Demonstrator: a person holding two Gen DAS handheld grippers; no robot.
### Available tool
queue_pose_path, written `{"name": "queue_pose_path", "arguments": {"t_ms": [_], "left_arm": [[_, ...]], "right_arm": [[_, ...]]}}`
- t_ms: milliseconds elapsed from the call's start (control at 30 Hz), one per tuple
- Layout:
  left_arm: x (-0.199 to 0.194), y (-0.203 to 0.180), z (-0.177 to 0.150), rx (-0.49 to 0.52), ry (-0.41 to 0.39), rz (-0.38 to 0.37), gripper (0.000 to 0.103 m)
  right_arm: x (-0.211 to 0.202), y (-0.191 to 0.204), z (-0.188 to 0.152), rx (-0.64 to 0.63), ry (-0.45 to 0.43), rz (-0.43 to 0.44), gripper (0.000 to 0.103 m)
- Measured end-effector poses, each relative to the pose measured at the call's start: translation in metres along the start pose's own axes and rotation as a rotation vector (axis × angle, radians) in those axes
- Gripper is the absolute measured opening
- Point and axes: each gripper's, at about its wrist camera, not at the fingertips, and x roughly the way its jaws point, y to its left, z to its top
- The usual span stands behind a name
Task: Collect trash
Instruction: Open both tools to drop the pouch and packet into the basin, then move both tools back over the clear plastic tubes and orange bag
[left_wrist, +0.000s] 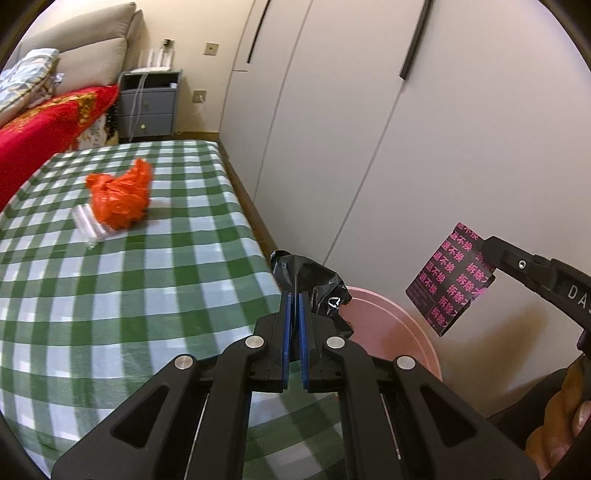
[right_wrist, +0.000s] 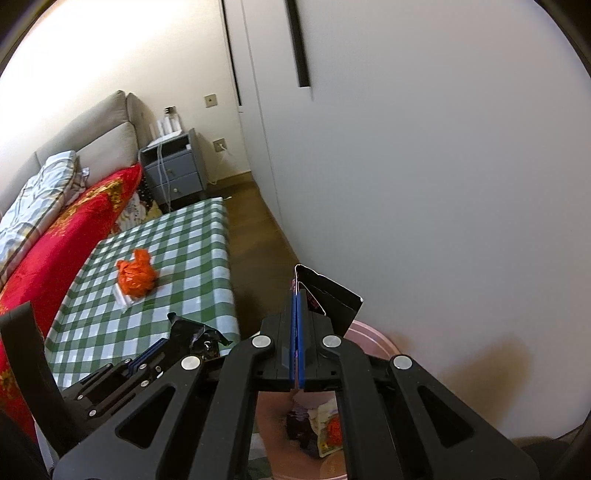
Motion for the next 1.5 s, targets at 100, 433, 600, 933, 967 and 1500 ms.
{"name": "queue_pose_path", "arguments": {"t_ms": [100, 433, 600, 933, 967, 1500], "left_arm": [[0.008, -0.009, -0.001, 0.013, 0.01, -0.018, 0.004], [0.037, -0.022, -0.002, 0.012, 0.061, -0.081, 0.004], [0.052, -0.026, -0.004, -0.002, 0.098, -0.133, 0.01], [0.045, -0.011, -0.005, -0.028, 0.093, -0.117, 0.015], [0.043, -0.009, -0.005, -0.027, 0.089, -0.113, 0.015], [-0.001, 0.052, -0.004, -0.079, 0.01, 0.023, 0.015]], "right_arm": [[0.004, -0.008, -0.002, 0.02, 0.013, -0.023, 0.0], [0.013, -0.026, -0.007, 0.066, 0.048, -0.061, 0.001], [0.022, -0.033, -0.009, 0.1, 0.086, -0.079, 0.006], [0.024, -0.027, -0.011, 0.112, 0.075, -0.077, 0.034], [0.024, -0.024, -0.011, 0.111, 0.071, -0.067, 0.034], [0.025, 0.024, -0.014, 0.063, 0.013, 0.094, 0.034]]}}
